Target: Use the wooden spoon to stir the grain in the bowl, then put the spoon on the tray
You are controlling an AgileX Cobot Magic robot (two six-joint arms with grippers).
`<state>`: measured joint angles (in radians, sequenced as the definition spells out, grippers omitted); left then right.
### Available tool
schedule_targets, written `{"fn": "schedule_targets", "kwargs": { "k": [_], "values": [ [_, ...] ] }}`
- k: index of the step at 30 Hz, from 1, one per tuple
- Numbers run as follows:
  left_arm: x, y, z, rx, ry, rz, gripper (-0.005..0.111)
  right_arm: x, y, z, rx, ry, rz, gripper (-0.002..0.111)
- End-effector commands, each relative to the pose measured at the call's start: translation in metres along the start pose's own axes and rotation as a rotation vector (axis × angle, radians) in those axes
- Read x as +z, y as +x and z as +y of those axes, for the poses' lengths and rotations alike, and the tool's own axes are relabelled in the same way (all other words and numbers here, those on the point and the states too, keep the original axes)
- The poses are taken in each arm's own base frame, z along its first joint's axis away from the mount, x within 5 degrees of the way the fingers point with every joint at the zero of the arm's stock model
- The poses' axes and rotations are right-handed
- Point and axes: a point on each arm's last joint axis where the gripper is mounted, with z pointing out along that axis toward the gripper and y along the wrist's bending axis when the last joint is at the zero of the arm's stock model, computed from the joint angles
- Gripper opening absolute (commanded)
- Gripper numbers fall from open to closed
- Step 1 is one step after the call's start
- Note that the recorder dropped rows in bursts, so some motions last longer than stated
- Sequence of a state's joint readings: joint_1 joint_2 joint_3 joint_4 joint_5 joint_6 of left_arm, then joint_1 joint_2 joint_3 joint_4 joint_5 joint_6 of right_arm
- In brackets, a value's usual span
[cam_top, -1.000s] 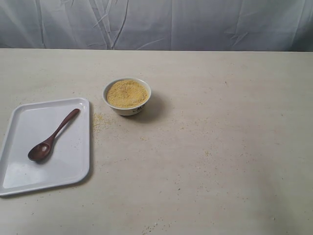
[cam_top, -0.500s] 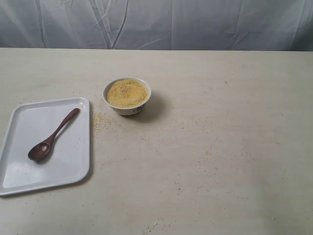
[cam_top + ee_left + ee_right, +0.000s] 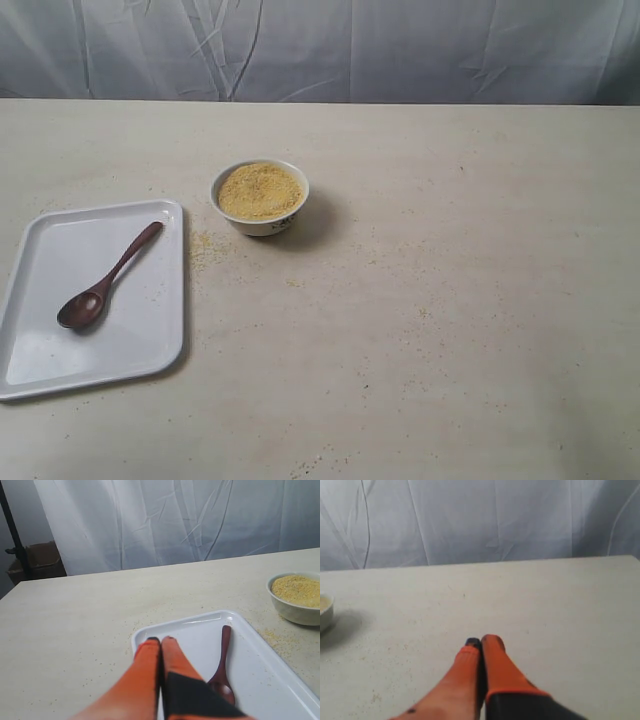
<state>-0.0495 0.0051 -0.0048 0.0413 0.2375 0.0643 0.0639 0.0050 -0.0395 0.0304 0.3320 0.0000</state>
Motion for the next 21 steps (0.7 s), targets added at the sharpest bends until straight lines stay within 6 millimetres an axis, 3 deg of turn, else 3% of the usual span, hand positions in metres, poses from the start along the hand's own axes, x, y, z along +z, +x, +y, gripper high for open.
{"fn": "schedule_targets", "kwargs": {
  "k": [1,21],
  "values": [
    [0.0,0.0014,-0.0005,0.001,0.006,0.0,0.0,0.0035,0.0114,-0.0007,-0.002,0.006,0.022,0.001],
    [0.0,0.0014,-0.0005,0.001,0.006,0.0,0.0,0.0035,0.0112,-0.0006,0.0,0.005,0.02,0.001]
  ]
}}
